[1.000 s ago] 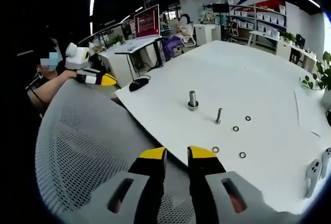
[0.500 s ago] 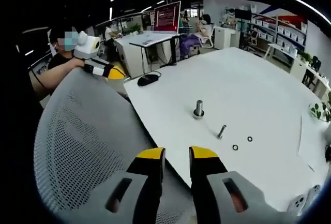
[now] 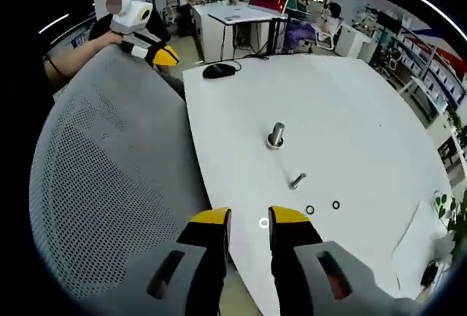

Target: Place the washer onto the threaded stud by aligning its center hole with the stud, sliding it down to the base, and recovering from edge contact or off-axis alignment until the washer reaches the visible bottom stop.

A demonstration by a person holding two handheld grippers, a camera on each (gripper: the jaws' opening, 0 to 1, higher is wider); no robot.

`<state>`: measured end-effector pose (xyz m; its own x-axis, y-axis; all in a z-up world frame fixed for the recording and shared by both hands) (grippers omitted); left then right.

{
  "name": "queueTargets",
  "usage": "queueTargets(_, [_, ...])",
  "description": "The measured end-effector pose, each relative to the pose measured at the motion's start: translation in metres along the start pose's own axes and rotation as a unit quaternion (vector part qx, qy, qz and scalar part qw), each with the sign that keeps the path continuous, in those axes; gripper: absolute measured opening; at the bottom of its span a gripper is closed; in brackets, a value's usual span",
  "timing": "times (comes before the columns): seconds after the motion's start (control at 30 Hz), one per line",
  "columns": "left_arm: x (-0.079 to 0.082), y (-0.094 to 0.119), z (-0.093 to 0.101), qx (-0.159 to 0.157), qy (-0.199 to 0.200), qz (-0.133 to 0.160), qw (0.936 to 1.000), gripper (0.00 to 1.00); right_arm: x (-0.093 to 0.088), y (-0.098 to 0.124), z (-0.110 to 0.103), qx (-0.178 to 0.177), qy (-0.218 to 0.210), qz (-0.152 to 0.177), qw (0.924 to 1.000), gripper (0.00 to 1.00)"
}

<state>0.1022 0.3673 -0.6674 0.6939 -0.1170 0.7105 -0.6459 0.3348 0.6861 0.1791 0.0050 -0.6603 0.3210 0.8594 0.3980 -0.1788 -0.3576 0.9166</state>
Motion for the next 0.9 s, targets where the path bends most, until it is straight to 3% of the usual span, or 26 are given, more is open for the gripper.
queueTargets(0.1, [-0.001, 0.000, 0.000, -0.001, 0.001, -0.006, 1.0000, 0.04, 0.002, -0.010, 0.006, 0.005, 0.026, -0.014, 0.9995, 0.24])
queueTargets(0.27, [-0.001, 0.000, 0.000, 0.000, 0.003, -0.005, 1.0000, 0.04, 0.000, -0.031, 0.013, 0.011, 0.078, -0.067, 0.9947, 0.24])
queueTargets(0.6, [-0.003, 0.000, 0.000, -0.001, 0.007, -0.005, 1.0000, 0.04, -0.011, -0.074, 0.017, 0.058, 0.082, -0.114, 0.9884, 0.23])
queueTargets(0.9, [-0.003, -0.001, 0.000, -0.003, 0.007, -0.012, 0.9999, 0.04, -0.018, -0.102, 0.021, 0.057, 0.087, -0.144, 0.9841, 0.23])
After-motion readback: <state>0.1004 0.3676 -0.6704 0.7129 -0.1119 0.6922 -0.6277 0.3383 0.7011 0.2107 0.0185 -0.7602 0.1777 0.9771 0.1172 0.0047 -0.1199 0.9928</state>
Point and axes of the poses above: the point that each gripper's makers call its tool centre point, and the gripper's own axes: y roughly backward along the fingers, z roughly to its right, x roughly out of its top, the point moved 8 cm from there along y, roughly backward along the fingers, and after that the axes turned 7 degrees about -z, right-handed, at the moved point
